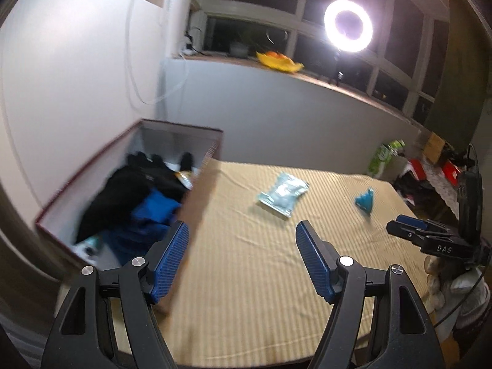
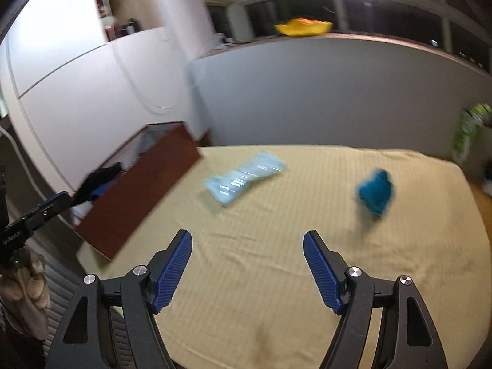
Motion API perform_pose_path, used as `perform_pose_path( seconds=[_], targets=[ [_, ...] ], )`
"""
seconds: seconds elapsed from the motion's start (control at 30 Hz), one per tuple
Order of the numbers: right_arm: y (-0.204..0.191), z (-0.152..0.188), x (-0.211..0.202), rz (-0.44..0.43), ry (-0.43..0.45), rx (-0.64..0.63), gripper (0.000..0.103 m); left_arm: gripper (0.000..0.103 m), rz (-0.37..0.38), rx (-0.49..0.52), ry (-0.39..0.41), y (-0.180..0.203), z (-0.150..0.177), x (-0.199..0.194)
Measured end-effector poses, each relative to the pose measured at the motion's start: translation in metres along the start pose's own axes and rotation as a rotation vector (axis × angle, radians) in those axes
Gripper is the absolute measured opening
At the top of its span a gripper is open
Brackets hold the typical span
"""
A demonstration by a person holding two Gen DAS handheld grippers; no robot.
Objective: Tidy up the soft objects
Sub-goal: 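Move both grippers to the cotton-ball bag and blue funnel, then grasp the cotton-ball bag with the left gripper while the right gripper grasps the blue funnel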
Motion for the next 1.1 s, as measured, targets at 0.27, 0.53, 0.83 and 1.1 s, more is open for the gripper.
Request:
perform_pose_path(
  seconds=[0.27,0.53,0.83,1.1],
  targets=[
    [0.079,0.021,0.002,0.075,-0.055,0.111,0.071,0.072,0.077,0.061,-0.128,0.033,0.006,0.067],
    [0.116,0.005,0.020,0.080,-0.072,0.161,0.071,0.072,0.128,0.064,-0.234,0.044,-0.005,0.129],
    [0.119,-0.007,0.060,0.000,-0.132,0.182,0.071,0.072,0.077,0.100,-0.344,0.040,-0.014,0.192],
    [0.117,-0.023,0.085,-0.048,-0.147,0.185,0.071,0.072,0.043,0.075,-0.410,0.029,-0.032,0.247]
  ],
)
Point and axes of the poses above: each gripper's, at about its wrist camera, not at the fingertips, and x roughly the way its jaws point, y to its right, z to its underside, the point moved 4 cm from there along x, roughly the way its jaws point, and after that the axes turned 14 degrees about z, right-handed, at the moved point
